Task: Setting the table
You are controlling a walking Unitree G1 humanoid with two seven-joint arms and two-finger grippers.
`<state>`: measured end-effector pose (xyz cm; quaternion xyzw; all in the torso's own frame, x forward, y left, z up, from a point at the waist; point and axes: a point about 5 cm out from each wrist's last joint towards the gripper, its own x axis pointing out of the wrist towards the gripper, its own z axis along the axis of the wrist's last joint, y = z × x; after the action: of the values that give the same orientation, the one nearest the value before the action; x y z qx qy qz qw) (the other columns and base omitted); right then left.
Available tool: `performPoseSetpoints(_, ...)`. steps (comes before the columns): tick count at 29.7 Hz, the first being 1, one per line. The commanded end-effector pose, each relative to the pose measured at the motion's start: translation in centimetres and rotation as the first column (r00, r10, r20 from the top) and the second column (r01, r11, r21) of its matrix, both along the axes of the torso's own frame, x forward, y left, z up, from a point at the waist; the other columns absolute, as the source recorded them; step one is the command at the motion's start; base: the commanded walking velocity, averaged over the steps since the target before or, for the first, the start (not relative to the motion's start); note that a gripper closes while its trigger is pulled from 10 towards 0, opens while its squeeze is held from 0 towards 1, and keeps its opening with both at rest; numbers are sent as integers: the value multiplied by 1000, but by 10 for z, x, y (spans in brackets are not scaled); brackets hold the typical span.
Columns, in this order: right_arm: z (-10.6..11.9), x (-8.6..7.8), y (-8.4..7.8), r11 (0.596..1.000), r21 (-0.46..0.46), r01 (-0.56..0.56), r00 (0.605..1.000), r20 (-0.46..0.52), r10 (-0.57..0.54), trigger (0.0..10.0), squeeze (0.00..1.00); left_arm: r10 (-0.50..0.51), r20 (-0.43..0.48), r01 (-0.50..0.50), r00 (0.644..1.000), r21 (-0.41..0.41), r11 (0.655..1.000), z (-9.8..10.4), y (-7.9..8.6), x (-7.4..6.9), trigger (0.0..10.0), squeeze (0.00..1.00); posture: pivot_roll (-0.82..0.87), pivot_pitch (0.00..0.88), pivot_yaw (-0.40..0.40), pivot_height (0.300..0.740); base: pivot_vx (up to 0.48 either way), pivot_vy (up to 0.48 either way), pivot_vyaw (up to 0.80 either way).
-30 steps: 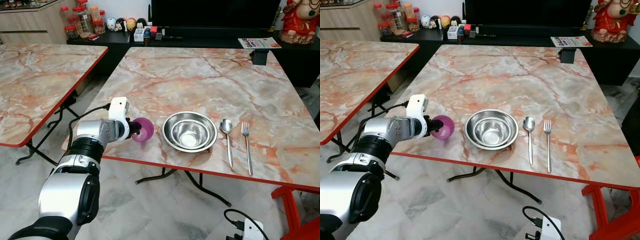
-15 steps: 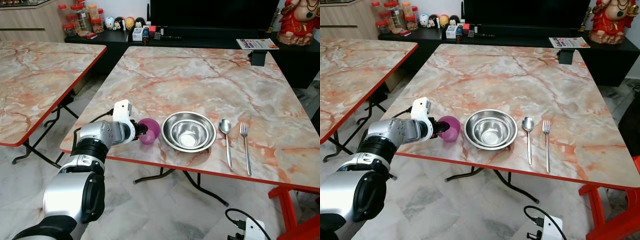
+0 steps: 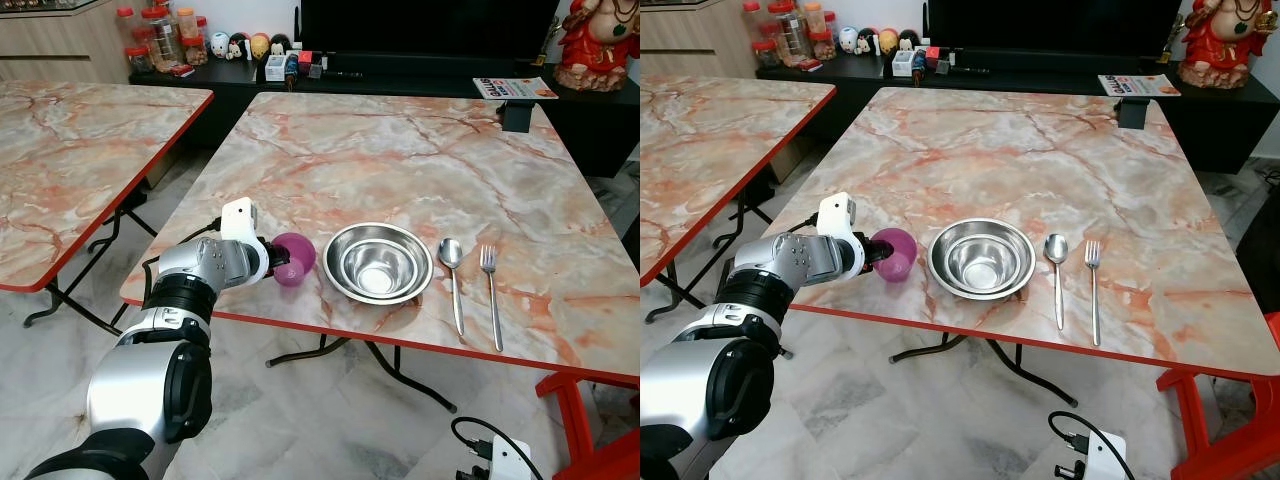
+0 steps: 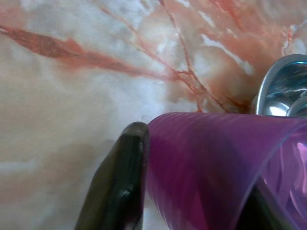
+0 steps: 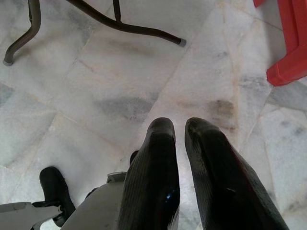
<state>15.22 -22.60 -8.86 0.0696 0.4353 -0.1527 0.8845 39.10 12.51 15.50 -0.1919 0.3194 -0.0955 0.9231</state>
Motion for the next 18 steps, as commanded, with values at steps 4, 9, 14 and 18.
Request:
performPoseSetpoints(4,2,3,-4,1000,-6,-4,1000,6,4,10000,0,3,3,-3,1000,-22,1000,7,-4,2,10000,192,-52,0,-8,740,0,0,0)
performPoseSetpoints(9,3,4,-5,1000,-9,-6,1000,6,6,10000,0,4,0,-4,1000,-21,1000,7,-5,2,10000,1000,-51,0,-12,740,0,0,0)
performPoseSetpoints(14,3,4,-5,1000,-10,-8,1000,7,8,10000,0,17,-10,-17,1000,-24,1000,6,-6,2,10000,1000,-54,0,-15,740,0,0,0)
performPoseSetpoints(18,3,4,-6,1000,-11,-8,1000,6,9,10000,0,19,-12,-19,1000,-34,999,6,-6,2,10000,1000,-53,0,-16,740,0,0,0)
